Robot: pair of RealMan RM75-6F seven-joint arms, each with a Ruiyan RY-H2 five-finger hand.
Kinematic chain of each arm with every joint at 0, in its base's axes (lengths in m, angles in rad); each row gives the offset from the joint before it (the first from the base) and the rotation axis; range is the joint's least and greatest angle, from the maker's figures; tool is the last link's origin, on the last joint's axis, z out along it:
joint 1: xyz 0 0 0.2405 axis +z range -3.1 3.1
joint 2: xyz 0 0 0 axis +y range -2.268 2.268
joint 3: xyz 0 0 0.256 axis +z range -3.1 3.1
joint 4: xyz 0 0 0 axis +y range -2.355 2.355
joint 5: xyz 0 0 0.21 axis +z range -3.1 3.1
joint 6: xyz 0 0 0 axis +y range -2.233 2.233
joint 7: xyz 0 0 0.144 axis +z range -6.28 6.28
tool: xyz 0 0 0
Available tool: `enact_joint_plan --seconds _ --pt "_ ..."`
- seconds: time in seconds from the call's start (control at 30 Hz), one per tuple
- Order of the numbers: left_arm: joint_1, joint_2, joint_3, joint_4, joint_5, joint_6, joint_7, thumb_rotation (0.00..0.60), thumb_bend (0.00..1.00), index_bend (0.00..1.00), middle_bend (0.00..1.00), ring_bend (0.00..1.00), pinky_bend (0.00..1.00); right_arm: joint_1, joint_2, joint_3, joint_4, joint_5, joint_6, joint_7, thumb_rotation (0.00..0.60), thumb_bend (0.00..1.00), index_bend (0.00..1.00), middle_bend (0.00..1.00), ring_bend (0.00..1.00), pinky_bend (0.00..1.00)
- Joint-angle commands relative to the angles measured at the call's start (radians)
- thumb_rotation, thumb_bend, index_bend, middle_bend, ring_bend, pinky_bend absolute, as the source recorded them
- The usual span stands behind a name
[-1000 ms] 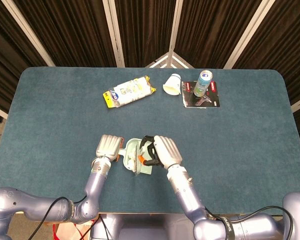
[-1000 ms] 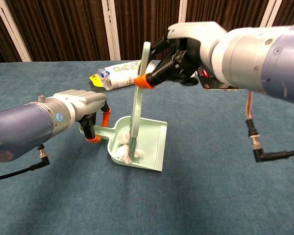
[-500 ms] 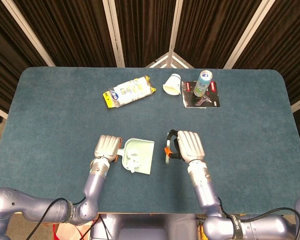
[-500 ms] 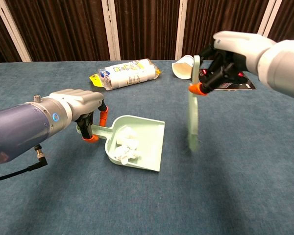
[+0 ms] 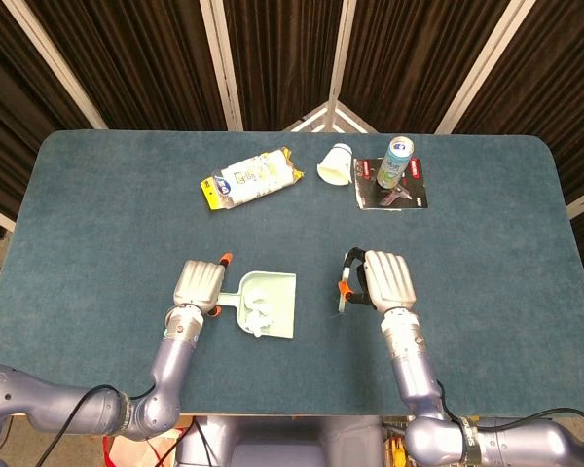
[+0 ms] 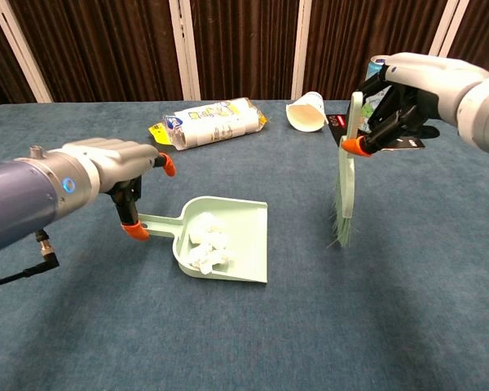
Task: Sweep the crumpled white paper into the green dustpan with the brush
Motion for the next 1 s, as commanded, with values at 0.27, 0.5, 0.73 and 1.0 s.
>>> enact_joint_plan --seconds 0.27,0.5,0.73,1.0 --pt "0.097 0.206 0.013 -0.194 0.146 0.047 -0.136 0.6 0.0 0.16 0.91 0.95 0.99 -0.043 0.085 -0.039 0.036 -0.084 0.053 -0.034 0.6 1.0 0.84 0.88 0.89 0.93" --pt "0.212 0.395 0.082 -0.297 0.329 0.066 -0.288 0.6 0.0 0.17 0.81 0.85 0.91 -0.103 0.169 -0.071 0.087 -0.115 0.06 -0.014 0.6 1.0 0.84 0.88 0.89 0.93" --pt "0.326 0.526 0.151 -0.306 0.509 0.093 -0.451 0.6 0.0 0.17 0.54 0.62 0.7 -0.143 0.205 -0.137 0.191 -0.186 0.103 -0.088 0.6 1.0 0.84 0.88 0.89 0.93" --pt "0.432 0.58 0.208 -0.261 0.648 0.123 -0.598 0.6 0.0 0.14 0.36 0.46 0.56 -0.177 0.181 -0.196 0.261 -0.202 0.101 -0.17 0.6 0.66 0.51 0.6 0.59 0.73"
